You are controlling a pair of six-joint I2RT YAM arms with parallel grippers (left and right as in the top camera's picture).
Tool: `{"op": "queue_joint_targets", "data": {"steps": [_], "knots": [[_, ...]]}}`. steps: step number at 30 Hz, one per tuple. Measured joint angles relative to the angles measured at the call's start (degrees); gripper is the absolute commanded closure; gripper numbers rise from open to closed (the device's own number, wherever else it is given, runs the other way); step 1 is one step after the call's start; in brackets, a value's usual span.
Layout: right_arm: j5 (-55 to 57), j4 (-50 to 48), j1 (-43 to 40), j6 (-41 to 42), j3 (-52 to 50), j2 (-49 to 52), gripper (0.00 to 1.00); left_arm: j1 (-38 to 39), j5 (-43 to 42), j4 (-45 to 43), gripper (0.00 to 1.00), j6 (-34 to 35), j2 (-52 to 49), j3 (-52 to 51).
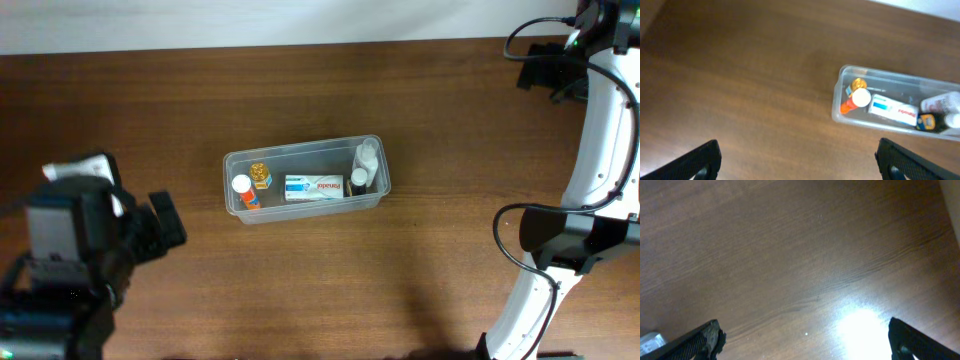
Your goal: Pack container
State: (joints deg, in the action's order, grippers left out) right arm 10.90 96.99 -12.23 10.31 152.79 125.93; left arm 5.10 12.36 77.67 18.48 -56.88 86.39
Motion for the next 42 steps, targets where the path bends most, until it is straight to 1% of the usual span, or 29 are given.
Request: {"op": "queue_joint_targets", "data": {"steps": [3, 6, 13, 23, 30, 33, 35, 37, 38, 41, 42], "knots": [[0.0, 0.0, 0.0, 0.0, 0.0, 0.0, 0.02, 0.0, 0.1, -2.2, 0.01, 2.3, 4.0, -8.2], [0.0, 0.0, 0.0, 0.0, 0.0, 0.0, 0.01, 0.0, 0.1, -2.6, 0.01, 3.6, 5.7, -11.6], [0.0, 0.0, 0.0, 0.0, 0.0, 0.0, 0.02, 0.0, 0.1, -0.7, 0.01, 4.7, 6.5, -12.0], [0.0, 0.0, 0.0, 0.0, 0.0, 0.0, 0.02, 0.0, 0.2, -0.6, 0.01, 5.0, 6.6, -12.0], [0.0, 0.0, 0.0, 0.0, 0.0, 0.0, 0.02, 0.0, 1.7, -1.7, 0.01, 4.9, 6.6, -12.2], [0.0, 0.0, 0.0, 0.0, 0.0, 0.0, 0.02, 0.0, 2.1, -7.4, 0.0, 3.6, 7.8, -14.6], [0.0, 0.0, 0.0, 0.0, 0.0, 0.0, 0.02, 0.0, 2.0, -13.7, 0.01, 1.4, 9.6, -17.9], [0.0, 0.0, 0.0, 0.0, 0.0, 0.0, 0.02, 0.0, 1.3, -20.3, 0.01, -1.3, 11.9, -22.1], [0.0, 0.0, 0.0, 0.0, 0.0, 0.0, 0.02, 0.0, 0.5, -25.0, 0.01, -3.3, 13.7, -24.8], [0.0, 0.0, 0.0, 0.0, 0.0, 0.0, 0.02, 0.0, -2.8, -37.5, 0.01, -8.9, 19.0, -32.5], [0.0, 0.0, 0.0, 0.0, 0.0, 0.0, 0.02, 0.0, -3.9, -40.3, 0.01, -10.3, 20.5, -34.7]]}}
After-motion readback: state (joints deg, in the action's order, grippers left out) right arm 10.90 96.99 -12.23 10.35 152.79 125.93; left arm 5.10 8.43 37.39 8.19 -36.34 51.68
